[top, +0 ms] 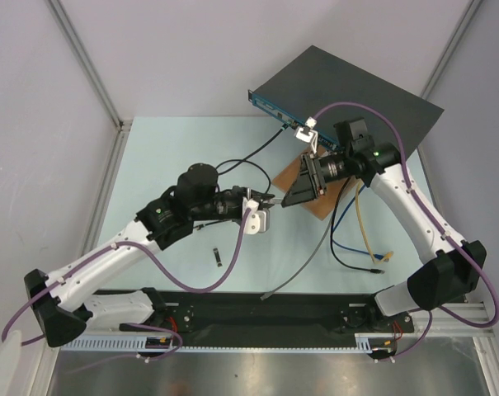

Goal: Insert the plug into the switch port

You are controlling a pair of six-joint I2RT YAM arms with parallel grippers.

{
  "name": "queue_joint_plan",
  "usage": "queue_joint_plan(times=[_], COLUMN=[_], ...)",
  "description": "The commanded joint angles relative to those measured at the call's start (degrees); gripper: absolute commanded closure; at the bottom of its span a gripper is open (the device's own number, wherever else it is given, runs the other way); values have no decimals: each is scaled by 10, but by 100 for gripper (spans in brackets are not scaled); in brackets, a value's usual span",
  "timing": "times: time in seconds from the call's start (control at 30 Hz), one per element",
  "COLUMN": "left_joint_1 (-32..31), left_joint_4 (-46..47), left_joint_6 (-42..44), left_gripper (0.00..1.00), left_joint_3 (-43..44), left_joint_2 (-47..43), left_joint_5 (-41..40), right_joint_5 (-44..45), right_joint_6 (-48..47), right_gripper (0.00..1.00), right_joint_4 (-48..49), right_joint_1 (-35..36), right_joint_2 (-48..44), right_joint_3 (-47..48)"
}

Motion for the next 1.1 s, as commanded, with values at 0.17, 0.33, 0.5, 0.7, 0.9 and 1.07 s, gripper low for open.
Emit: queue_joint_plan(times=[0.17, 0.33, 0.5, 0.7, 0.9, 1.07], left_joint_1=[-6, -6, -6, -32, -69, -73], left_joint_4=[-17, -32, -137, -123, -29, 16], left_joint_6=[-243, -395, -534, -559, -544, -544], left_gripper=[100, 100, 100, 100, 100, 100], left_joint_3=[99, 159, 290, 344, 296, 282], left_joint_2=[61, 114, 215, 272, 275, 292], left_joint_5=[-55, -135, -198, -329, -405, -428], right_joint_5=[106, 184, 217, 193, 127, 105], right_joint_6=[73, 112, 181, 225, 243, 239], right_gripper=[13, 6, 1, 0, 0, 0], right_joint_4=[100, 169, 216, 220, 163, 143], right_joint_1=[-79, -159, -296, -497, -625, -652], right_joint_2=[-38, -80, -126, -159, -163, -138], right_joint_3=[120, 112, 84, 51, -8, -51])
